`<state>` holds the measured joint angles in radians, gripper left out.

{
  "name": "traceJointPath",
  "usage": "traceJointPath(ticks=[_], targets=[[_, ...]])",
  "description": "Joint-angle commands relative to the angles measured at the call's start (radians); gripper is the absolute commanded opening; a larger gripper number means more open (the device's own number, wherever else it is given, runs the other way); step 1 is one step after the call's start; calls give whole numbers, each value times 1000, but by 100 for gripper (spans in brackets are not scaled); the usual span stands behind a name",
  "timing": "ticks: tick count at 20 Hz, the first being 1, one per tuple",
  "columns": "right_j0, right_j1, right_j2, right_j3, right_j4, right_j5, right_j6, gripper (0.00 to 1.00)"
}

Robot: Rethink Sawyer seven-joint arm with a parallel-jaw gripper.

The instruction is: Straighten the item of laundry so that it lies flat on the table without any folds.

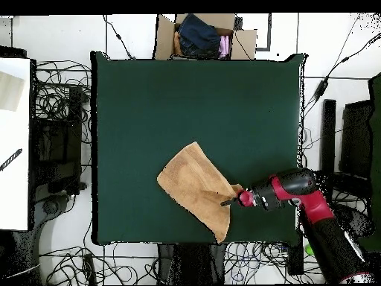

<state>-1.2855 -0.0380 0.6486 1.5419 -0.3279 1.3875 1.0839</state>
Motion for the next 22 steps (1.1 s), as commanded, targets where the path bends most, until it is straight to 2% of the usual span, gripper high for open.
traceJointPath(ticks=[1,4,10,15,22], targets=[[44,-78,23,14,4,-149,43,100],[60,-164,3,73,26,-158,146,100],[93,-186,-73,67,51,-186,237,100],[113,-214,-117,94,104,-188,280,100],[127,-239,-145,125,170,-198,274,100]])
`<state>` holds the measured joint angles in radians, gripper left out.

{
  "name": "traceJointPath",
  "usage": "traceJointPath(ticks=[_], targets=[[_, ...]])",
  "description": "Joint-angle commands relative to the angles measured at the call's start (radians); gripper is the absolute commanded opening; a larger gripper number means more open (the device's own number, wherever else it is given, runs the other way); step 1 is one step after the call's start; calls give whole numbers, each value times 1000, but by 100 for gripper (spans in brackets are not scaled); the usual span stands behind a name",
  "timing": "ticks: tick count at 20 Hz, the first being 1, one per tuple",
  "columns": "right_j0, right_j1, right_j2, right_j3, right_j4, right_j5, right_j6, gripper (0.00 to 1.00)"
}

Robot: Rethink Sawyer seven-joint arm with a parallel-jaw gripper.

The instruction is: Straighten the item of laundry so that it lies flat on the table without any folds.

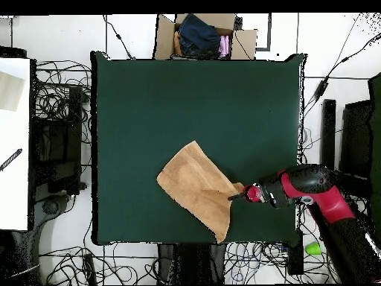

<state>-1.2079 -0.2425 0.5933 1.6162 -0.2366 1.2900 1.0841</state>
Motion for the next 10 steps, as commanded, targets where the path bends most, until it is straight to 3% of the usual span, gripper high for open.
traceJointPath(ticks=[1,10], targets=[[58,-31,-95,43,87,-103,278,100],[114,-42,-143,35,149,-152,294,100]])
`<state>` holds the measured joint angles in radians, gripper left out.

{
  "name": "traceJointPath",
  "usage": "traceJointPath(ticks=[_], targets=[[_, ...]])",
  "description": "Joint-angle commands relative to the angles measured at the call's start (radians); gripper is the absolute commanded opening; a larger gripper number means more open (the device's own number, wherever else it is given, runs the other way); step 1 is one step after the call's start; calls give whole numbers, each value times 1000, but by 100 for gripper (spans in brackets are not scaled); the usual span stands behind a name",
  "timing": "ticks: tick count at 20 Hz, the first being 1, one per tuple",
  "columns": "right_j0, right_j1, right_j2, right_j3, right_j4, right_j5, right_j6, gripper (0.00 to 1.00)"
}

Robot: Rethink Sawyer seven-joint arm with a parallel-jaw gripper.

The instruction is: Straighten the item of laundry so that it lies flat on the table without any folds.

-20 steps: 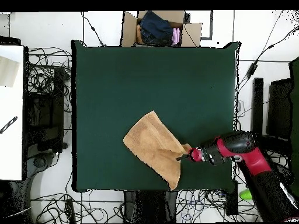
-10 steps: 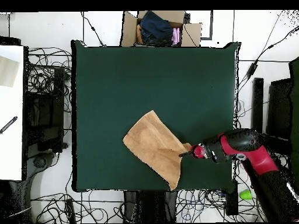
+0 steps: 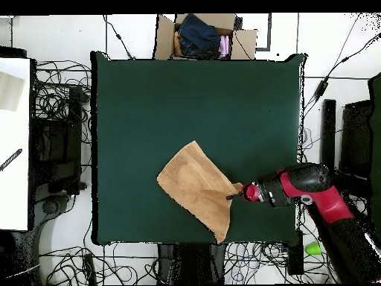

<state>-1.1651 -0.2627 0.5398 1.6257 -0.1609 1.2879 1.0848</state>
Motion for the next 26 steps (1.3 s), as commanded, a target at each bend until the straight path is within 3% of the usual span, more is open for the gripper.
traceJointPath(ticks=[1,26], targets=[[72,-22,-91,25,76,-152,288,100],[185,38,-127,-136,158,-34,224,100]])
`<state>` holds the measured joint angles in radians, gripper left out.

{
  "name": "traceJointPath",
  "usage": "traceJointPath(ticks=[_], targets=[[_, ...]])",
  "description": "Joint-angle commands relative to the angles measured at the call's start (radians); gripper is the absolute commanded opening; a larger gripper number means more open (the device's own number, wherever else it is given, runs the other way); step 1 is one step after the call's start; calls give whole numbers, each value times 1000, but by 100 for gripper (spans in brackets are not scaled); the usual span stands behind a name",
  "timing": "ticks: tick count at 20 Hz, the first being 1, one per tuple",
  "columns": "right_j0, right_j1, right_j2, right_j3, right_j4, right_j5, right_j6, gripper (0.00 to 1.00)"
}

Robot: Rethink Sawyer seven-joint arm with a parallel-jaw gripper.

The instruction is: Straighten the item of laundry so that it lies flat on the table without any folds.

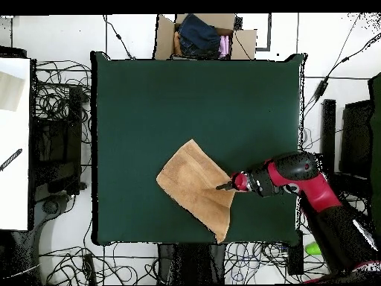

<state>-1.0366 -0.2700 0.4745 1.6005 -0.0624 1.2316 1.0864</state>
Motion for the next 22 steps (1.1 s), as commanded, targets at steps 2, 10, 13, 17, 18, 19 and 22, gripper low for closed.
traceJointPath(ticks=[2,10,13,17,18,19,22], targets=[[63,50,-64,-122,64,29,222,100],[78,70,-64,-161,78,49,209,100],[85,79,-64,-178,80,59,208,100],[81,88,-51,-195,65,77,163,100],[74,90,-43,-193,55,73,134,100],[69,89,-40,-187,50,63,121,100],[64,92,-37,-188,37,55,99,100]])
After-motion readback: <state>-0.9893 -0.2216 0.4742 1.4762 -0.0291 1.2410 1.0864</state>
